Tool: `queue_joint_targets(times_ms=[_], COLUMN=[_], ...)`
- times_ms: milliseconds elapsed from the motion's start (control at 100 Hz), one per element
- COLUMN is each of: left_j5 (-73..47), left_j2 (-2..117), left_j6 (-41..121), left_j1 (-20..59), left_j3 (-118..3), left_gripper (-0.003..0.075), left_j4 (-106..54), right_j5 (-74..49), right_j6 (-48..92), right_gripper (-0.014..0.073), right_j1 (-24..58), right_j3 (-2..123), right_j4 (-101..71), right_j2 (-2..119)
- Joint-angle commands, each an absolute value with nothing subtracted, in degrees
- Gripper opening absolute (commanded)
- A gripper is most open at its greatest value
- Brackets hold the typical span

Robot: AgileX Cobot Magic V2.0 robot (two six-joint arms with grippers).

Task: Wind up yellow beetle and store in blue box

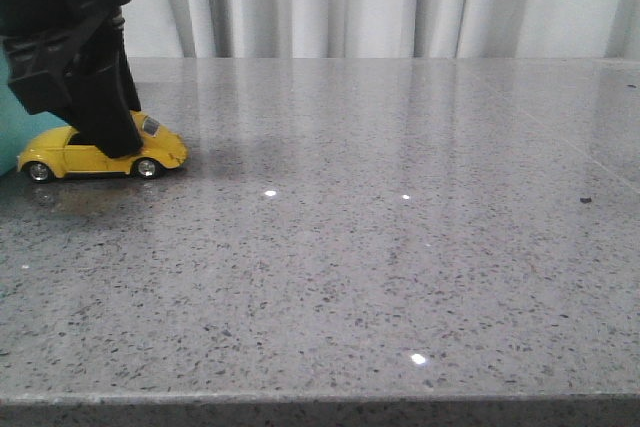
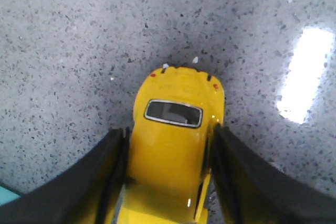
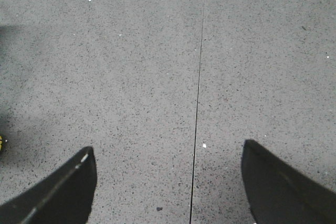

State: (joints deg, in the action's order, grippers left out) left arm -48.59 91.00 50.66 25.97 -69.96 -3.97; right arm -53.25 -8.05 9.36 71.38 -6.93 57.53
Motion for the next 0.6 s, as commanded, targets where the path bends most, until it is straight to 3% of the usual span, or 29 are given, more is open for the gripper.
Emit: queue_joint_targets(times_ms=[0, 220, 590], left_j5=[-47.03, -48.04, -52.51], left_j2=[89.02, 88.91, 88.43], left_j6=[50.59, 50.59, 35.09], left_j1=[26.51, 26.51, 26.02], left_j3=[-71.56, -74.44, -94.36], left_gripper=[0.0245, 0.0167, 0.0167], left_j4=[-4.52, -4.63, -4.06], right_j5=[-49.26, -49.26, -49.13], right_j6=[-7.43, -7.43, -7.43], right_gripper=[0.0570, 0.0570, 0.0570], right_j1=[9.34, 9.34, 9.34], right_j3=[72.72, 72.72, 72.72], right_j4=[-7.34, -7.34, -7.34], right_j2=[56.49, 56.49, 56.49])
